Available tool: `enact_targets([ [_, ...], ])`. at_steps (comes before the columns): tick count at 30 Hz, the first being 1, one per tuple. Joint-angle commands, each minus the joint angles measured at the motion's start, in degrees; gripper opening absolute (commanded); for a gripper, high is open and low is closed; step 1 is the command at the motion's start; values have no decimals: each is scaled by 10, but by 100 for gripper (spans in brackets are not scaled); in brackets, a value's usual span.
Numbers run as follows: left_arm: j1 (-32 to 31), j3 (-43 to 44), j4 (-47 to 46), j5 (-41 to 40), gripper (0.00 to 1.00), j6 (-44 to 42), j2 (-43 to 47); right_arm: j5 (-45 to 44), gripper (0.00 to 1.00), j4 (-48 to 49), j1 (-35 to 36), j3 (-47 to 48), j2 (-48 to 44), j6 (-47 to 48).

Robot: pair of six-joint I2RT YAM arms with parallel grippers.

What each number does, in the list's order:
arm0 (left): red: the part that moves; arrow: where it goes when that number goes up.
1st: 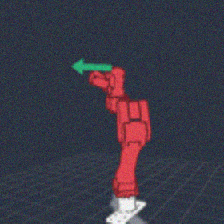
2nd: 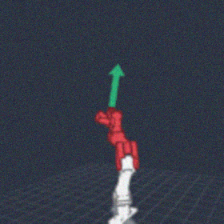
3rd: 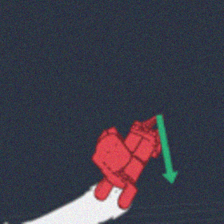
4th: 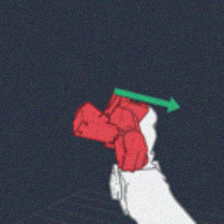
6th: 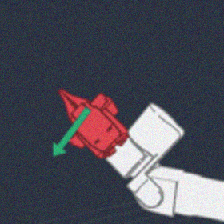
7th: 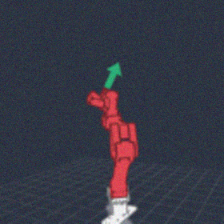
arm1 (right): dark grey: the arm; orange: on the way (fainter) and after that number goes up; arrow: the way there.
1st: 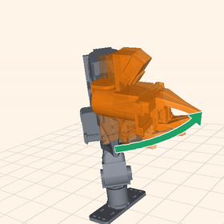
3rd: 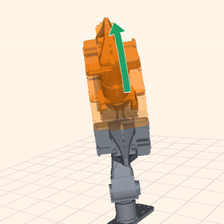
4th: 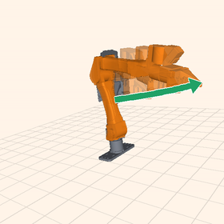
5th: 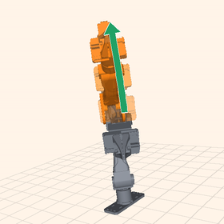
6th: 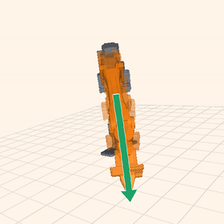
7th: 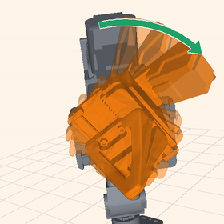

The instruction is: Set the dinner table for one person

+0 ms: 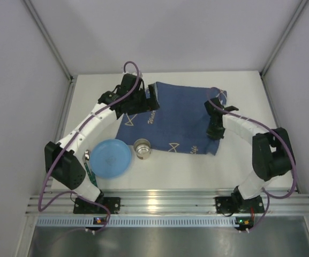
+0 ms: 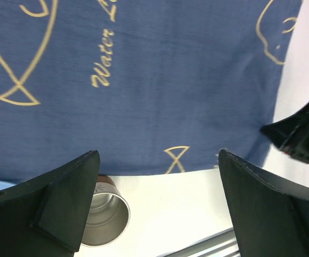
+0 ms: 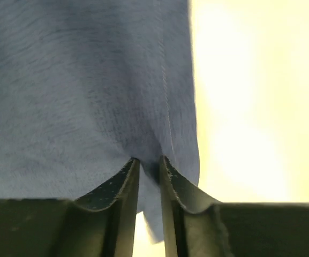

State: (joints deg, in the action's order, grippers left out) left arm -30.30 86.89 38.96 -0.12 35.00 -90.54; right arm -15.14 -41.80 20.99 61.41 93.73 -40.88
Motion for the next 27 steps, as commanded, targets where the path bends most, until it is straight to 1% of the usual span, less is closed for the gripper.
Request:
enact_targets([
  [1,0,-5,24,-34,97,-19,13,-37,26,-36,-52,11,-14,35],
  [3,0,-8,38,-47,97,-23,17,-41,57,-38,-87,20,-14,55],
  [4,0,-18,39,-51,97,-25,21,-44,86,-45,-94,26,-15,62],
  [6,0,-29,36,-61,97,-34,23,-56,96,-57,-101,48,-15,80],
  [7,0,-34,36,-73,97,-37,20,-53,98,-62,-100,55,-22,84],
  [10,0,-23,33,-99,97,-56,-5,-11,97,-58,-81,71,-53,89],
  [13,1,5,21,-116,98,-71,-48,64,95,-7,-33,70,-85,92],
  [15,5,23,11,-119,98,-76,-91,112,90,22,6,64,-88,80],
  [16,8,48,6,-116,97,-76,-109,126,83,30,18,58,-87,74],
  [17,12,63,2,-107,97,-78,-124,141,72,40,39,50,-86,64],
  [18,14,78,0,-104,97,-83,-160,175,45,64,47,30,-83,57],
  [19,14,112,0,-103,96,-87,-179,190,35,75,55,19,-76,55],
  [20,14,133,3,-111,96,-110,-197,209,26,83,72,10,-72,48],
  [21,14,154,10,-129,96,-118,-236,215,19,89,80,-4,-67,46],
  [22,15,198,30,-148,96,-126,-254,219,5,89,87,-9,-61,45],
  [23,15,222,37,-166,96,-148,-272,221,0,89,98,-15,-62,45],
  [24,15,242,44,-210,96,-162,-305,222,0,89,102,-29,-64,45],
  [25,15,277,49,-229,96,-177,-320,222,0,89,105,-37,-72,46],
  [27,15,303,47,-276,97,-222,-356,220,0,89,106,-62,-84,47],
])
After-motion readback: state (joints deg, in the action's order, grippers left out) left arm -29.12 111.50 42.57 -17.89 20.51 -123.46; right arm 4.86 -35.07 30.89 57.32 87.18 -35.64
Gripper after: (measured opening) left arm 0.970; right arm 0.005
